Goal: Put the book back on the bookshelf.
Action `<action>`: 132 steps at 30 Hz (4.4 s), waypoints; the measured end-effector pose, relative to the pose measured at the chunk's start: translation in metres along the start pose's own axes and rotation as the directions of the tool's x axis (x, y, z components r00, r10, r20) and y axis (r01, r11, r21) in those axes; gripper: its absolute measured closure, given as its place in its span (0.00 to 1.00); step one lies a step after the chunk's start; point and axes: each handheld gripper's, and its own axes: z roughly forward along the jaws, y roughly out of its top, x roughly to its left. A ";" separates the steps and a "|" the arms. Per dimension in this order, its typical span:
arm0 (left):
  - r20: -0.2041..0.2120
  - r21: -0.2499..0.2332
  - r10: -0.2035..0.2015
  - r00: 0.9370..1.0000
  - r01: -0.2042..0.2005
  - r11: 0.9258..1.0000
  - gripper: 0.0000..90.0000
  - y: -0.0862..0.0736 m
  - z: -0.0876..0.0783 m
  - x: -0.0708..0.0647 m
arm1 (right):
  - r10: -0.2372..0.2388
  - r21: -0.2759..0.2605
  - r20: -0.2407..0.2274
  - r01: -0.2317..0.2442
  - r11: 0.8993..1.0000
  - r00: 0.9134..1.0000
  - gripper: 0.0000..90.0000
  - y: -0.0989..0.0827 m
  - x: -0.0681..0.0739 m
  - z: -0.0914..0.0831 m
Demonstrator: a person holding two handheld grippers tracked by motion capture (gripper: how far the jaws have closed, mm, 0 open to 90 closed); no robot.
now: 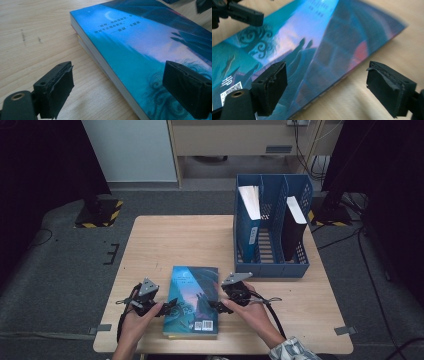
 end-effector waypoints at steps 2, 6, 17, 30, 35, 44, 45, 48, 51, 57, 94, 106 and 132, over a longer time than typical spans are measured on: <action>0.000 0.012 0.004 1.000 -0.004 1.000 0.10 0.000 0.003 -0.001 | 0.018 0.019 -0.005 -0.018 1.000 1.000 0.19 -0.002 -0.001 0.006; 0.022 0.023 0.009 1.000 -0.009 1.000 0.11 0.000 0.007 -0.003 | 0.061 0.030 -0.030 -0.060 0.998 0.998 0.18 -0.006 -0.004 0.010; 0.108 0.031 -0.019 0.994 0.016 0.999 0.15 -0.001 0.011 -0.005 | 0.107 0.042 -0.086 -0.103 0.994 0.991 0.17 -0.007 -0.009 0.014; 0.146 0.033 -0.036 0.989 0.031 0.999 0.18 -0.002 0.013 -0.004 | 0.153 0.045 -0.130 -0.149 0.988 0.980 0.13 -0.010 -0.013 0.020; 0.155 0.032 -0.030 0.987 0.025 0.999 0.18 -0.002 0.014 -0.002 | 0.137 0.036 -0.130 -0.134 0.990 0.982 0.08 -0.010 -0.011 0.022; 0.161 0.028 -0.031 0.986 0.027 0.999 0.18 -0.003 0.014 -0.002 | 0.139 0.021 -0.126 -0.137 0.990 0.982 0.09 -0.010 -0.013 0.024; 0.162 0.028 -0.029 0.986 0.025 0.999 0.18 -0.003 0.014 -0.002 | 0.136 0.016 -0.123 -0.135 0.991 0.983 0.11 -0.010 -0.014 0.023; 0.160 0.028 -0.025 0.987 0.020 0.999 0.18 -0.002 0.013 -0.001 | 0.158 0.005 -0.118 -0.159 0.987 0.980 0.18 -0.009 -0.017 0.022; 0.154 0.030 -0.028 0.988 0.024 0.999 0.18 -0.003 0.011 0.003 | 0.149 -0.019 -0.085 -0.151 0.988 0.985 0.27 -0.004 -0.013 0.017; 0.161 0.026 -0.033 0.986 0.029 0.999 0.19 -0.004 0.010 0.005 | 0.107 -0.044 -0.104 -0.112 0.993 0.989 0.26 0.005 -0.006 0.010; 0.172 0.026 0.000 0.985 -0.004 1.000 0.20 -0.003 0.011 0.009 | 0.156 0.029 -0.129 -0.153 0.988 0.979 0.12 -0.008 -0.010 0.026; 0.160 0.032 0.000 0.987 -0.005 0.999 0.20 -0.006 0.004 0.014 | 0.150 0.038 -0.137 -0.146 0.989 0.979 0.12 -0.007 -0.003 0.028; 0.183 0.007 0.027 0.983 -0.029 1.000 0.22 0.002 0.018 0.017 | 0.185 0.027 -0.210 -0.184 0.983 0.960 0.10 -0.004 -0.012 0.034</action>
